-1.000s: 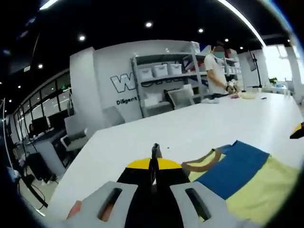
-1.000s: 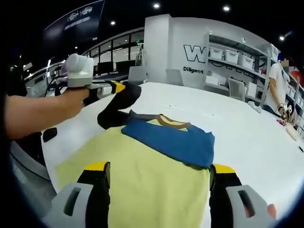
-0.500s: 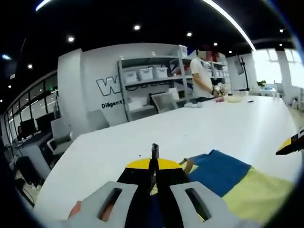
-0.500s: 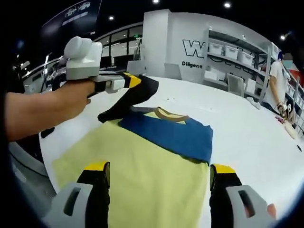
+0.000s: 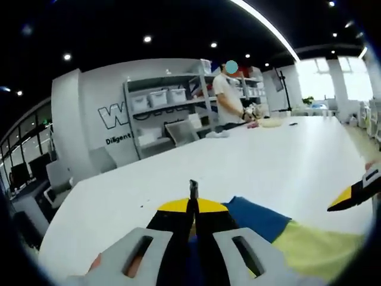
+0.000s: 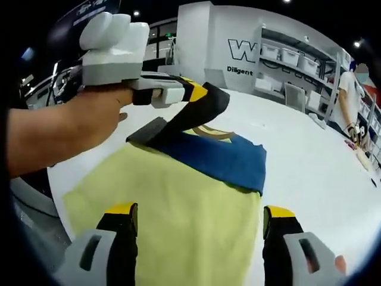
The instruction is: Fold the garment on the visible template until the final outline fits inside the template.
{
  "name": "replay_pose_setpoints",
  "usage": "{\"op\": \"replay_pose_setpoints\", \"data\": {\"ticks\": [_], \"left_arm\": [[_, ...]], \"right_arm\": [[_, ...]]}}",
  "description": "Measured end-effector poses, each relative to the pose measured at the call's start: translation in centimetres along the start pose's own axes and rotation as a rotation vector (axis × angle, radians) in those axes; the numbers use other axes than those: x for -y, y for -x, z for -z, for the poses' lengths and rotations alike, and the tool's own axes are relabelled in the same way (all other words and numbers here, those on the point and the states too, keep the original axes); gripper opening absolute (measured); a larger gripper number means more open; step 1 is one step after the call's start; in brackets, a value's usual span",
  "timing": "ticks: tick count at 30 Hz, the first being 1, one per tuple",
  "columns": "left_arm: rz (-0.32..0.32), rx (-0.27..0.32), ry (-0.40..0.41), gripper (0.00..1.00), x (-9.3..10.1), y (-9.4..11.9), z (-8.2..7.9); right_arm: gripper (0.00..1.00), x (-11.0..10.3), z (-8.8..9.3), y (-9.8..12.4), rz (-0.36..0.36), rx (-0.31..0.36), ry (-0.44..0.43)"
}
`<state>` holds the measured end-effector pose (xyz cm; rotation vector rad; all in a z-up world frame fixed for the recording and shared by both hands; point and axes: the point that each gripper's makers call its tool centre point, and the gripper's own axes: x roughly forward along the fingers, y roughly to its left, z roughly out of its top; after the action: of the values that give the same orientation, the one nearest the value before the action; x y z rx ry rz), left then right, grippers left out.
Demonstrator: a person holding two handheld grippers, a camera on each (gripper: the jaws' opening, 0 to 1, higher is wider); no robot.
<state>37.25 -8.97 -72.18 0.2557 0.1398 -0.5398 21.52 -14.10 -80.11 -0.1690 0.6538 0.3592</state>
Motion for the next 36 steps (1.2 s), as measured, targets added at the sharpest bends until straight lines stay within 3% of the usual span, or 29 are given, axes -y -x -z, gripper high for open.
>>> {"op": "replay_pose_setpoints", "data": {"ticks": [11, 18, 24, 36], "left_arm": [[0.056, -0.035, -0.018, 0.00, 2.7, -1.2, 1.5], [0.092, -0.022, -0.035, 0.00, 4.5, -2.0, 1.3], [0.120, -0.100, -0.048, 0.00, 5.4, -2.9, 4.2], [0.179, -0.141, -0.091, 0.00, 7.3, -3.5, 6.1]], "right_arm": [[0.84, 0.2, 0.1, 0.1, 0.001, -0.001, -0.001], [0.83, 0.4, 0.2, 0.1, 0.005, -0.005, -0.006], [0.83, 0.4, 0.4, 0.1, 0.007, -0.013, -0.004], [0.82, 0.3, 0.8, -0.2, 0.000, -0.040, 0.001]]}}
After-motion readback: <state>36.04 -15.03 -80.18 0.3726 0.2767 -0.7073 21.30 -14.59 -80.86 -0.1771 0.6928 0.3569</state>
